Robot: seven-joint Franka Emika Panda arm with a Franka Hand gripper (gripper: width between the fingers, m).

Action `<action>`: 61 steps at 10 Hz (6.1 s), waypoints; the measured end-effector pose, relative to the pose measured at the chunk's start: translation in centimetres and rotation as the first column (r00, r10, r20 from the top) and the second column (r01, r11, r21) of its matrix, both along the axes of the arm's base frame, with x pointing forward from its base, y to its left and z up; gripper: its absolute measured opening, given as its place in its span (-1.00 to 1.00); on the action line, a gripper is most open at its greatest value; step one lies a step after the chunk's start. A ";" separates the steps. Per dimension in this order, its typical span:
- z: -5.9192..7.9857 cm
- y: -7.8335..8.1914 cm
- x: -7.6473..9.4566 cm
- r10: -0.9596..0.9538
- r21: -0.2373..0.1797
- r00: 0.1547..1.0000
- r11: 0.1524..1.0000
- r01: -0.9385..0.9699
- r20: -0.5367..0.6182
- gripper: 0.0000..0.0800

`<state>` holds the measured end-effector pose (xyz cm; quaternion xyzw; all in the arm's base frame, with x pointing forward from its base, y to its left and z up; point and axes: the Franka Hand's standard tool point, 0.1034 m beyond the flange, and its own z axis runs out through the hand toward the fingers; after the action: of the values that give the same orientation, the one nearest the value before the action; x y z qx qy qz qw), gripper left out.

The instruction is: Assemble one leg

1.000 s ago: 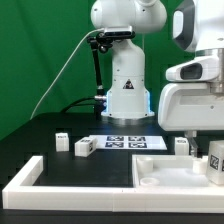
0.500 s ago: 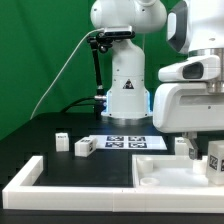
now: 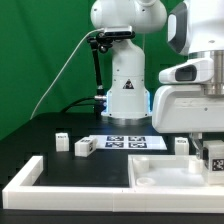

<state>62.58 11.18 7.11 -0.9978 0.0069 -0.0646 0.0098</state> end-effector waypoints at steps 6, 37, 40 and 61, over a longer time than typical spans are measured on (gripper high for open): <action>-0.2 0.6 -0.1 -0.665 0.086 0.746 0.741 0.665 -0.042 -0.27; -0.3 0.5 0.2 -0.121 0.027 0.992 0.992 0.119 0.047 -0.27; -0.3 0.4 0.2 -0.456 0.090 0.890 0.887 0.452 0.024 -0.27; 0.0 0.3 0.2 -0.237 0.040 0.971 0.971 0.236 0.027 0.62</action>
Offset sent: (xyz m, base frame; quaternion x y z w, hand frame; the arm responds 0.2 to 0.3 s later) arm -0.0053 0.0029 -0.0118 -0.0202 0.0039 0.3205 0.9470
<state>62.76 11.50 7.13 -0.9884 0.1268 -0.0809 0.0204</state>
